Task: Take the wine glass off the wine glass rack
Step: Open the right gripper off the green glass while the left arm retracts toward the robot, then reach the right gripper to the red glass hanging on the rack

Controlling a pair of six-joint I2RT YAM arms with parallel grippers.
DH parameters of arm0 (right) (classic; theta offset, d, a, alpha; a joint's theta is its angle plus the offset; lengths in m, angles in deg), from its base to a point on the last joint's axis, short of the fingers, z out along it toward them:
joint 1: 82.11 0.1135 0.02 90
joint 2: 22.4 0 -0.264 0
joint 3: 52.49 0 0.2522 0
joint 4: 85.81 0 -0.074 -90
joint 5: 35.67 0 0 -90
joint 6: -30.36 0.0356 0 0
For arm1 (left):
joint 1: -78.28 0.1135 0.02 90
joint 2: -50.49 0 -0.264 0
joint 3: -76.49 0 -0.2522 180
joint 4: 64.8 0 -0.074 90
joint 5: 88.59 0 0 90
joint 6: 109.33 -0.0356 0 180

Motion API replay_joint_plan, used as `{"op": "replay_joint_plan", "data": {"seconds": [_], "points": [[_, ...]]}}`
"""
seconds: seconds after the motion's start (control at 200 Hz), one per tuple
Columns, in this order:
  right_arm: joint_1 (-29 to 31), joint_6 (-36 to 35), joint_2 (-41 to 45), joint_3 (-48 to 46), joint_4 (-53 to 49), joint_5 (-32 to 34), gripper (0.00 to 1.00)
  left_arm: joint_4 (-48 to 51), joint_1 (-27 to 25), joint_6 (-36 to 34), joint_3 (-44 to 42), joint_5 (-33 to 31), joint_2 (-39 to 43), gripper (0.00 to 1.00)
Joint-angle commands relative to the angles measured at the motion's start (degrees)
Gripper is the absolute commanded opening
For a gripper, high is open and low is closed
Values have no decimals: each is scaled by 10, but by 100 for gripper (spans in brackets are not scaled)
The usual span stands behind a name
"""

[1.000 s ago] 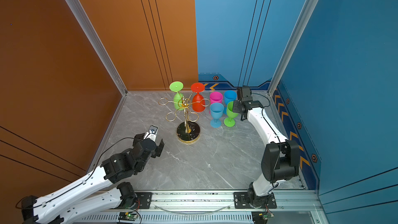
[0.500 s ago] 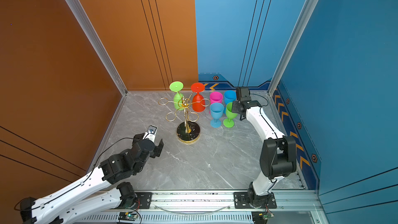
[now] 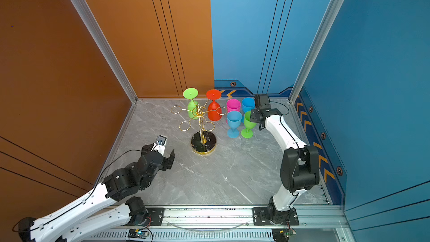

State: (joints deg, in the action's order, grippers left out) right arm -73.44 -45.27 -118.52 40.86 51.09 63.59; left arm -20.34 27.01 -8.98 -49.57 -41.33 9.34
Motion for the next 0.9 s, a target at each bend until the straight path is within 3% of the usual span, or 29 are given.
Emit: {"op": "replay_joint_plan", "data": {"seconds": [0.0, 0.471, 0.621, 0.751, 0.896], "points": [[-2, -6, -9, 16, 3, 1, 5, 7, 6, -4, 9, 7, 2, 92], [-1, -11, 7, 24, -9, -14, 34, 2, 23, -1, 10, 38, -2, 92], [-1, -12, 22, 26, -21, -15, 41, 1, 50, -3, 21, 76, -11, 92], [-1, -15, 46, 27, -40, -9, 60, 0, 78, 0, 29, 104, -17, 92], [-1, -19, 75, 28, -57, -13, 71, 1, 114, 5, 33, 138, -14, 92]]}}
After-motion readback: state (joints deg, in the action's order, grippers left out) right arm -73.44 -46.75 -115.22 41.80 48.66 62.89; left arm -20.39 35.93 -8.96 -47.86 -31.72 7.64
